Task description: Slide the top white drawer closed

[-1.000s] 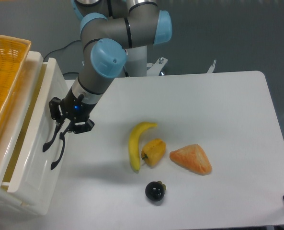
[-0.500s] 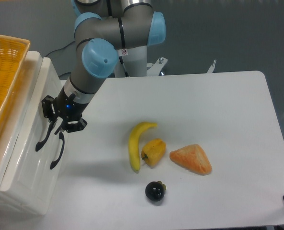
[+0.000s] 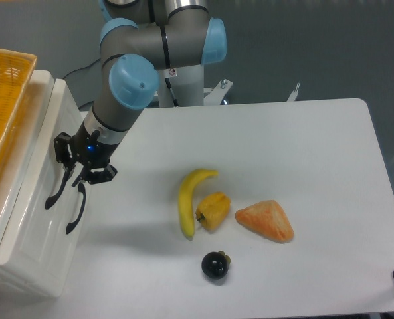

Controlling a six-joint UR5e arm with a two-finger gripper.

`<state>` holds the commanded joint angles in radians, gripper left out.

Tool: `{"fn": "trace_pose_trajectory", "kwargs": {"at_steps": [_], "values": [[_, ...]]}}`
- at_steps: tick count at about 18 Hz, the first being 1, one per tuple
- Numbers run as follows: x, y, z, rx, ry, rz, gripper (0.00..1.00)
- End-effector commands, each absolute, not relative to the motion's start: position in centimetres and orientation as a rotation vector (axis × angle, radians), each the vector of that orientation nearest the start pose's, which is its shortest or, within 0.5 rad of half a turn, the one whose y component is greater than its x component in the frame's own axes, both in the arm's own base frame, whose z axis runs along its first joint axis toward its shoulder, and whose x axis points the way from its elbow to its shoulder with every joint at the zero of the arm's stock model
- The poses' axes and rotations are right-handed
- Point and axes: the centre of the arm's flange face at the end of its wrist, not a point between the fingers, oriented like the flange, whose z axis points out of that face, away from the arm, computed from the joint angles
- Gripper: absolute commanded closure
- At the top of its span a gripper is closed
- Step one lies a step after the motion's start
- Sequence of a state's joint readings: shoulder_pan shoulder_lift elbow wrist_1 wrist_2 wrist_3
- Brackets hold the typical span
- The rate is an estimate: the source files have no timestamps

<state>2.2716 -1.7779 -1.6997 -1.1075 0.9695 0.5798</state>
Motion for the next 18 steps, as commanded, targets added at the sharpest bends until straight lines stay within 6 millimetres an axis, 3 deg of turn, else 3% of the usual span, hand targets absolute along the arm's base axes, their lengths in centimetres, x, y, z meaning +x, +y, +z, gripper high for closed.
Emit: {"fn": "trace_pose_trajectory", "kwargs": {"at_steps": [4, 7, 12, 18], "values": [[-27.8, 53.1, 38.6, -2.612, -0.232, -0.49, 0.26], [-33.0, 50.5, 39.1, -2.638, -0.345, -0.372, 0.01], [-42.6, 45.2, 38.9, -2.684, -0.507, -0.187, 0.0], [-52.3, 36.2, 35.2, -2.802, -0.292, -0.037, 0.0]]}}
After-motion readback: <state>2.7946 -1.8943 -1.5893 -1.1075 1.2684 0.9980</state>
